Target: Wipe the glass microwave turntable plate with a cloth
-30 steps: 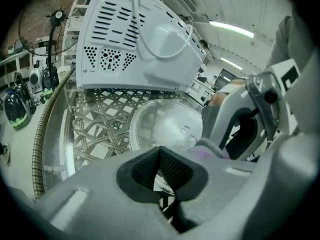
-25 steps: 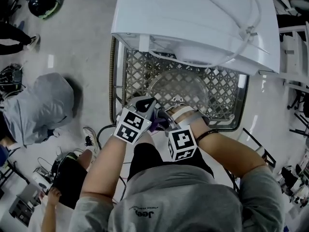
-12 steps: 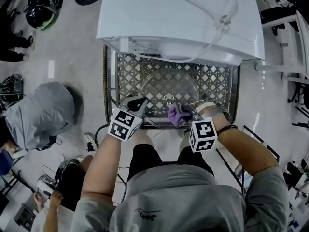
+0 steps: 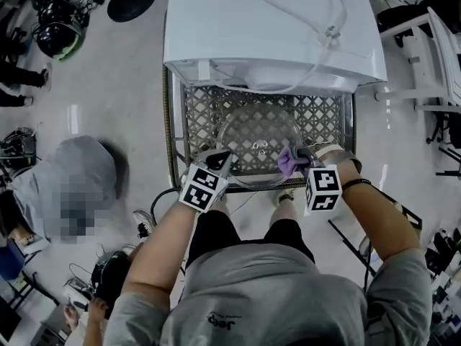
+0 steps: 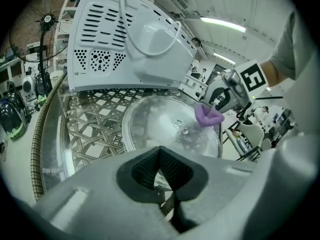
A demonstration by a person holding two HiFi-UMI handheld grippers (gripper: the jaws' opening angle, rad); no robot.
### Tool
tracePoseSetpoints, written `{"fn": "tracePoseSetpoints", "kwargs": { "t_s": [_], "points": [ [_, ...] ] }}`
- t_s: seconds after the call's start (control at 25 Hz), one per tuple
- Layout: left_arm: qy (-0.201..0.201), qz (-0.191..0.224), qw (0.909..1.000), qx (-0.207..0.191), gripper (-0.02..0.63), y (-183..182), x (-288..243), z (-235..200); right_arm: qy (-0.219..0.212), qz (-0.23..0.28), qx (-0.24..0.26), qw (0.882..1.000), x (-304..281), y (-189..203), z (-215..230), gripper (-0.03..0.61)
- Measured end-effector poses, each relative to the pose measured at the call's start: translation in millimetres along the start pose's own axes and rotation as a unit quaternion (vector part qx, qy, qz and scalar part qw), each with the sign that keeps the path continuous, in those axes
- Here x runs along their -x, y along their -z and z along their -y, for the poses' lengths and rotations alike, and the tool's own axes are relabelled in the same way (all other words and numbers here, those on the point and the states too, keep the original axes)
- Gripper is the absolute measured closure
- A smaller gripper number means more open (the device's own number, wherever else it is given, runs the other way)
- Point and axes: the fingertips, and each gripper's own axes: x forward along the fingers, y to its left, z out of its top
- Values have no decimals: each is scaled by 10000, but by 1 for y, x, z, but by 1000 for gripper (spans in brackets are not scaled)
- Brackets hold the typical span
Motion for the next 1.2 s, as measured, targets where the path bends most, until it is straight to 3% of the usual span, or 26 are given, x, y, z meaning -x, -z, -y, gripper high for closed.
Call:
{"fn": "tracePoseSetpoints", "kwargs": {
  "t_s": [0.08, 0.2, 0.36, 0.48, 0.6, 0.92, 1.2],
  "points": [
    [28, -54, 9999, -115, 615, 0, 0, 1, 54, 53, -199, 9998, 4, -7, 2, 488],
    [12, -36, 9996, -264, 615, -2, -1, 2, 91, 687, -421, 9967, 16, -44, 2, 488],
    [-60, -10, 9996, -275, 615, 0, -1, 0, -163, 1537, 47, 9880, 13, -120, -28, 488],
    [-141, 47, 9996, -242, 615, -1, -3, 1, -207, 1679, 468, 9845, 0, -154, -44, 488],
    [-295, 120, 9990, -298, 615, 0, -2, 2, -125, 1710, 539, 9837, -8, -172, -45, 488],
    [-537, 233, 9963, -630, 615, -2, 1, 2, -161, 1577, 530, 9859, -7, -153, -47, 488],
    [-564, 261, 9957, -693, 615, -2, 1, 2, -196, 1011, 443, 9937, -1, -74, -56, 488]
  ]
}}
